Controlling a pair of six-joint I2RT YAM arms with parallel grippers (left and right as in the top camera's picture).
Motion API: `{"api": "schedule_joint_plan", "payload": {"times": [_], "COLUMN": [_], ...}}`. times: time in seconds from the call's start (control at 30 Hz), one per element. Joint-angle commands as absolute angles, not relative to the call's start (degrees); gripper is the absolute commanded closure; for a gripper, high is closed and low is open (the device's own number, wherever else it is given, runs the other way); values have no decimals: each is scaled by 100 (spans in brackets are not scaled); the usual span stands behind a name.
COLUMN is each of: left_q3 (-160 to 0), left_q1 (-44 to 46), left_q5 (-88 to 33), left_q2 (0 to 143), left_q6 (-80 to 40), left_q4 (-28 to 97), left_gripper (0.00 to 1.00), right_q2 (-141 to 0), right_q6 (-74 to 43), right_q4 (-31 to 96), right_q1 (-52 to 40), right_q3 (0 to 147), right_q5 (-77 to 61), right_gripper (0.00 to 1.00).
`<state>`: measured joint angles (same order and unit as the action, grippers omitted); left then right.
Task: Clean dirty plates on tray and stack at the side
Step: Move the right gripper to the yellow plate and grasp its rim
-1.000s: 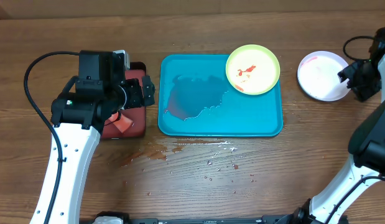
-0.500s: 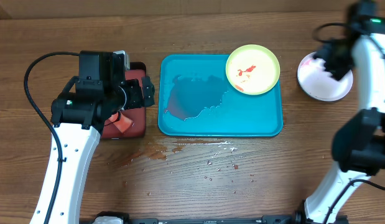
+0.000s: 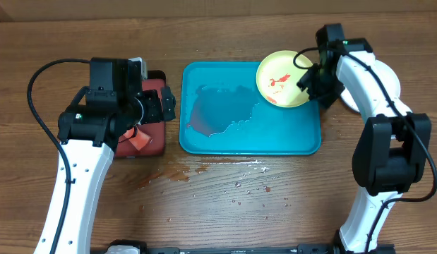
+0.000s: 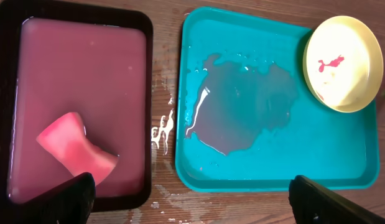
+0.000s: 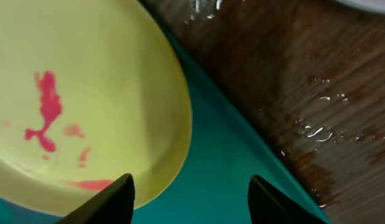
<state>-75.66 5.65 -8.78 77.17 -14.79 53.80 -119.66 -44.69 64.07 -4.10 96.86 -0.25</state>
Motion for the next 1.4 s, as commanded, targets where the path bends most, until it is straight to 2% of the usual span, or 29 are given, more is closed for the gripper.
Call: {"api": "schedule_joint_plan", "payload": {"times": [0.0,0.13,0.2,0.33,0.6,0.7,0.93,1.27,1.33,1.37], "left_q3": [-7537,-7537,-7537,-7537,-7537,-7537,-7537,-7537,-7537,-7537], "left_q1": [609,609,609,609,609,609,609,609,609,609], "left_q5": [-840,-840,-840,-840,-840,-840,-840,-840,-838,-838], "left_q2": [7756,7756,7756,7756,7756,7756,7756,7756,7756,7756], "left_q6": [-1435,-1435,-1435,-1435,-1435,-1435,-1435,-1435,-1435,-1435], "left_q4": [5369,5369,5369,5367,5356,5356,5354,5352,5349,5347], "left_gripper": [0,0,0,0,0,0,0,0,0,0], "right_q2": [-11983,-11983,-11983,-11985,-11987,-11994,-12057,-12366,-12427,-12440], "right_q6": [-4829,-4897,-5035,-5124,-5177,-5448,-5649,-5876,-5876,-5876], "right_q4": [6152,5749,5616,5459,5155,5118,4980,4974,4963,4954], "right_q1": [-390,-390,-397,-451,-646,-679,-681,-681,-679,-681], "right_q3": [9445,9190,9078,8949,8932,8930,8930,8930,8930,8930], "right_q5": [-331,-698,-781,-784,-762,-611,-405,-379,-375,-375], "right_gripper": [37,27,16,0,0,4,24,25,30,38]}}
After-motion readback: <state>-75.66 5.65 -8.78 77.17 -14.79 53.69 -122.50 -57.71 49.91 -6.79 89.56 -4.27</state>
